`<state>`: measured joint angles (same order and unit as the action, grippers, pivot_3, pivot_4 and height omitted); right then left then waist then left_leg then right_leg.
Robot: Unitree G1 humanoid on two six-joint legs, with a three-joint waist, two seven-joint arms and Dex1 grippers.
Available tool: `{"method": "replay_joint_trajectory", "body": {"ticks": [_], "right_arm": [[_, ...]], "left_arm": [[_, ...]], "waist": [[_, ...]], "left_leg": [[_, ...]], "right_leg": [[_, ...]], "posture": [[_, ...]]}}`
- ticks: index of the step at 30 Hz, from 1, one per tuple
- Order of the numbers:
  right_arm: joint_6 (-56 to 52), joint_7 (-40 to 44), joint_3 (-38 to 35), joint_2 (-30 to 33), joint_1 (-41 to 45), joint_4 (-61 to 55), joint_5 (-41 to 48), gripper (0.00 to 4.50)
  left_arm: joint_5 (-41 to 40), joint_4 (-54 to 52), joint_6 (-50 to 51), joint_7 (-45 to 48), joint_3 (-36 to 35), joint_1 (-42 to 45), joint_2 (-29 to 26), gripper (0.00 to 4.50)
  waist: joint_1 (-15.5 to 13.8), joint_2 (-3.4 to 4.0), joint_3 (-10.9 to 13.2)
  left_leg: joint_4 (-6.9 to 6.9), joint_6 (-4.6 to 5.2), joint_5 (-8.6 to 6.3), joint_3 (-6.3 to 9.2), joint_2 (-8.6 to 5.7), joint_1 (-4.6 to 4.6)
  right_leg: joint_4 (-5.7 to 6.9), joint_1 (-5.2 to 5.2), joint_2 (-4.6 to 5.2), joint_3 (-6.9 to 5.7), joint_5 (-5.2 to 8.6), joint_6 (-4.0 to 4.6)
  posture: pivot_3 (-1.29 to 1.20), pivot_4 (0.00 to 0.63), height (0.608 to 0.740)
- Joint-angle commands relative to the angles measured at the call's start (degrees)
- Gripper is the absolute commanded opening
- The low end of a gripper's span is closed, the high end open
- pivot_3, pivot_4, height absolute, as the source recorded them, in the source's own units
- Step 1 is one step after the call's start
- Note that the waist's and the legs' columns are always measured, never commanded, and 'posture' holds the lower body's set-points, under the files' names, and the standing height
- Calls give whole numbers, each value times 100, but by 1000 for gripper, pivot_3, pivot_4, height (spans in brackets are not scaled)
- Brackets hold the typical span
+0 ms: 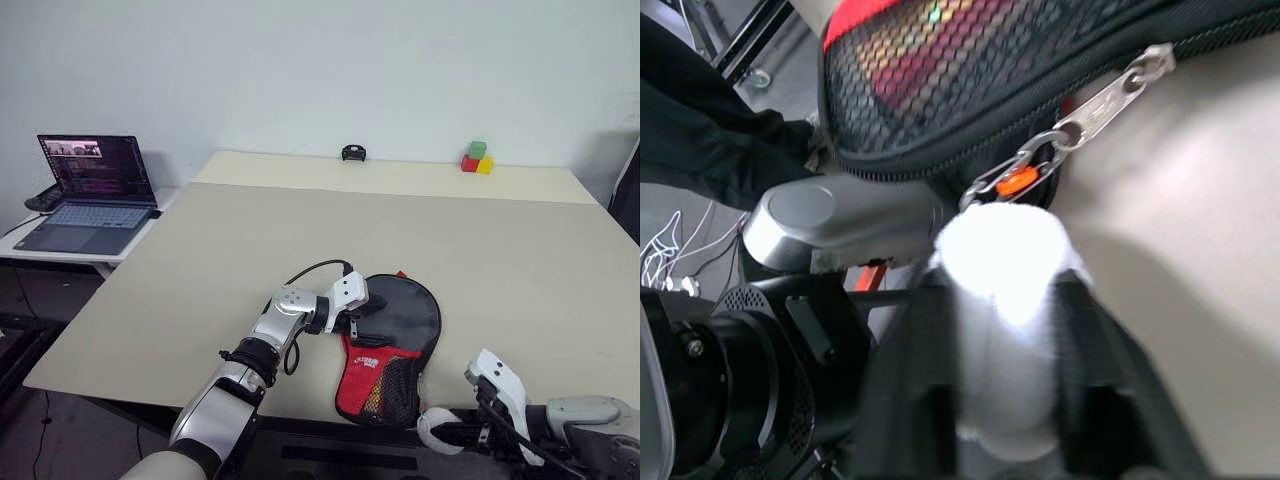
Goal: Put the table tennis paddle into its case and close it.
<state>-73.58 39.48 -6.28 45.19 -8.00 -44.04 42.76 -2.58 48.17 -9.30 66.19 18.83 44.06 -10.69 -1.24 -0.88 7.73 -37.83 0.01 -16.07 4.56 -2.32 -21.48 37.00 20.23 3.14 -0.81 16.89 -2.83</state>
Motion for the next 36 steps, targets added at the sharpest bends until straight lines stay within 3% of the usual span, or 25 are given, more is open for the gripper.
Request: {"method": "replay_joint_trajectory", "body": {"ticks": [1, 7, 25, 36], "right_arm": [[-137, 146, -33, 118, -105, -200, 416, 2394], [-113, 21, -40, 203, -321, -331, 649, 4453], [308, -673, 5, 96, 124, -35, 372, 4488], [809, -536, 484, 546, 16, -259, -11, 4488]], "left_arm": [[483, 499, 132, -200, 205, -221, -88, 4500], [487, 533, 106, -241, 207, -209, -64, 4500], [507, 674, 30, -268, 210, -153, -7, 4500], [547, 737, -17, -300, 231, -133, 38, 4500]], "waist": [[0, -1, 0], [-3, -3, 1], [-7, -8, 3], [-7, -12, 7]], "left_leg": [[0, 0, 0, 0, 0, 0], [-1, 0, 0, 0, 0, 0], [-3, -1, 0, 0, 0, 1], [-3, -1, 0, 0, 0, 0]], "right_leg": [[0, 0, 0, 0, 0, 0], [0, -2, 2, 1, 0, -2], [-4, 0, 4, 2, 0, -9], [-8, 1, 6, 1, 1, -10]], "posture": [[0, 150, 740], [0, 150, 740], [0, 150, 740], [0, 150, 740]]}}
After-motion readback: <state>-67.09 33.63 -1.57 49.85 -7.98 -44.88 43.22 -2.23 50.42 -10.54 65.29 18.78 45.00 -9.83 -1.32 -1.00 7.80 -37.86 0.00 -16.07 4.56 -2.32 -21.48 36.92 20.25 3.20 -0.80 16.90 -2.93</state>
